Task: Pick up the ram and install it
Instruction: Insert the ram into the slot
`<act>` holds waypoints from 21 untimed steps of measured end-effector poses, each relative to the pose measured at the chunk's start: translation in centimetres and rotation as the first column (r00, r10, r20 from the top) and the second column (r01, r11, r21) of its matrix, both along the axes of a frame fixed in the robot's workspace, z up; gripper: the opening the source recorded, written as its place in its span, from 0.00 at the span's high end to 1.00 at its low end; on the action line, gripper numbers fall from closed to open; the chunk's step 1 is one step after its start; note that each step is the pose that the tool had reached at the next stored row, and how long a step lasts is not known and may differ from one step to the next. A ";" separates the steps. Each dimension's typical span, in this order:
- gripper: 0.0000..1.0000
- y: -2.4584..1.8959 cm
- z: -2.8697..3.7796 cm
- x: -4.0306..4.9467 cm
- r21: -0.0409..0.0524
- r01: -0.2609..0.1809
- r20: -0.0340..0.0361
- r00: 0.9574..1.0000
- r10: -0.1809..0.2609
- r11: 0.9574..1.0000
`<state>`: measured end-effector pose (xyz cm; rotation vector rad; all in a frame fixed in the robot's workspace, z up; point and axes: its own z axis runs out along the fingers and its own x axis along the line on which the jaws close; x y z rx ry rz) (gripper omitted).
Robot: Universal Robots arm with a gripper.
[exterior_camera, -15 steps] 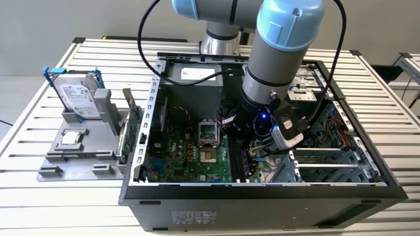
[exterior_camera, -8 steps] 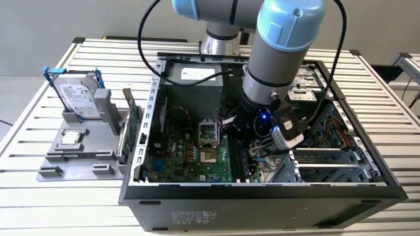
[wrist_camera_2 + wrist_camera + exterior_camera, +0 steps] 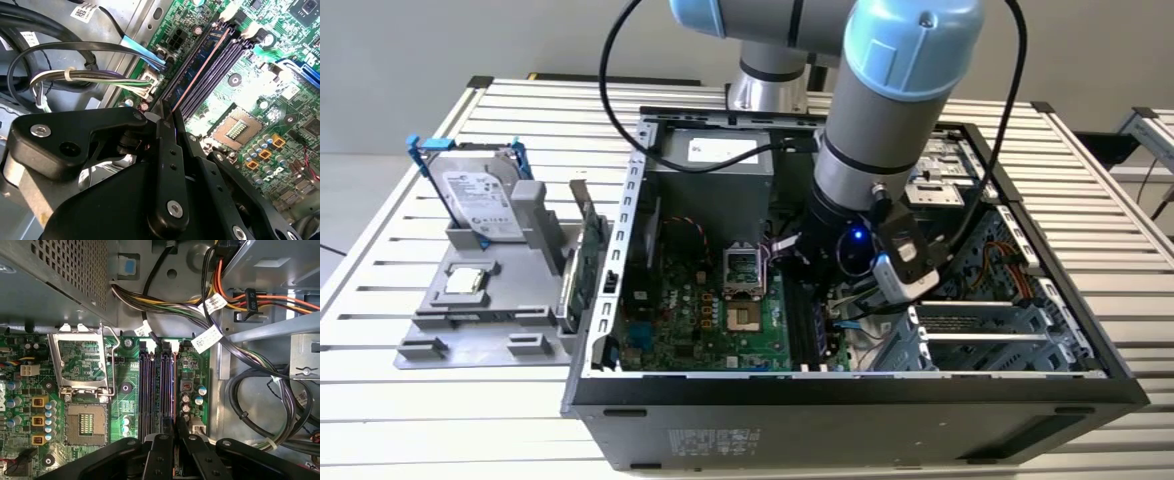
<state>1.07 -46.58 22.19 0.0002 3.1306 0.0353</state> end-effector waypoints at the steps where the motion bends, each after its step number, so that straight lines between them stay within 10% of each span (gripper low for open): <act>1: 1.00 0.00 0.04 0.00 0.000 0.000 0.000 1.000 0.000 1.000; 21: 1.00 -0.40 0.43 -0.02 -0.001 0.013 0.000 1.000 -0.013 1.000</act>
